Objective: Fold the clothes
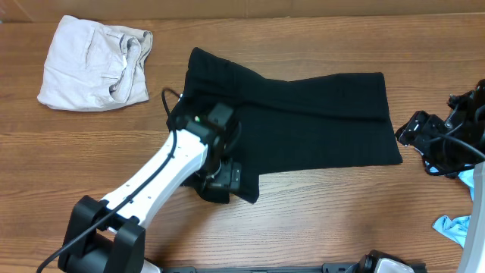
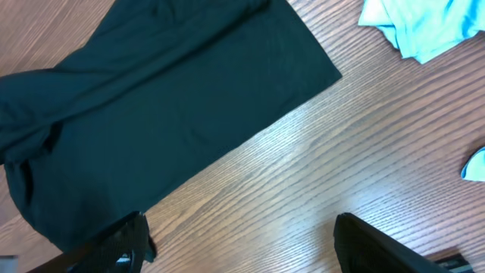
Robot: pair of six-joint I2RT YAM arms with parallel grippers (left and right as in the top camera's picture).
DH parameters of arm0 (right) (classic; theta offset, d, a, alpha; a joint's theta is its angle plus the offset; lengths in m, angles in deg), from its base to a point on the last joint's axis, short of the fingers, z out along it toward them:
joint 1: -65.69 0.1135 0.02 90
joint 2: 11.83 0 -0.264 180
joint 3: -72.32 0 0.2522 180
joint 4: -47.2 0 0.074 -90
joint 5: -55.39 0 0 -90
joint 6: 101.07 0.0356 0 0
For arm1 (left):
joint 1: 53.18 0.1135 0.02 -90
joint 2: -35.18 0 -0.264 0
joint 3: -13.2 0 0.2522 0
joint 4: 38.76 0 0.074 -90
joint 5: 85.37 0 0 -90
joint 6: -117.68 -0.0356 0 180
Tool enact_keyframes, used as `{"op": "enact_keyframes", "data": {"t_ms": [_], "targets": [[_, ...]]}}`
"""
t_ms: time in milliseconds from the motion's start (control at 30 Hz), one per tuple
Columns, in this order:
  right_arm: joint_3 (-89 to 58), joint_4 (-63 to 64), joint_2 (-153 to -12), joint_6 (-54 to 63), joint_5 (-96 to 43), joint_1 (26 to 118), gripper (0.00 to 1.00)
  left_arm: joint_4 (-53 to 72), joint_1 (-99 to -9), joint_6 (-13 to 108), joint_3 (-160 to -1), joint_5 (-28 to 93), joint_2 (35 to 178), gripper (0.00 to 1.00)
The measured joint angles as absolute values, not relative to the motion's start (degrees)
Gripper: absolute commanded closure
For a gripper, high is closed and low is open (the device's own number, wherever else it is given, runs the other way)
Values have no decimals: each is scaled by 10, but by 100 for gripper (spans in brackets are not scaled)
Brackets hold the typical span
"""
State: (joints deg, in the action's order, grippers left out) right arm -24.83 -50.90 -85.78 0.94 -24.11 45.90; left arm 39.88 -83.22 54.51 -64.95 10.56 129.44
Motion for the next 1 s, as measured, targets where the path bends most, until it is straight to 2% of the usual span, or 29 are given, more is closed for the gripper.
{"op": "enact_keyframes", "data": {"t_ms": [100,167,233,367,567,800,900,1000], "targets": [[-246,-504,-858,9,-241,459,18,344,-836,577,-593,126,1294,42],[-245,-502,-858,9,-241,459,18,321,-838,597,-564,133,1294,51],[-245,-500,-858,9,-241,459,18,297,-840,625,-537,137,1294,54],[-245,-493,-858,9,-241,459,17,241,-840,653,-496,141,1293,53],[-245,-488,-858,9,-241,459,15,225,-840,670,-480,140,1290,39],[-245,-485,-858,9,-241,459,13,217,-840,671,-480,136,1287,28],[-245,-484,-858,9,-241,459,13,210,-840,660,-480,134,1287,28],[-245,-484,-858,9,-241,459,13,198,-840,648,-480,123,1285,35]]}}
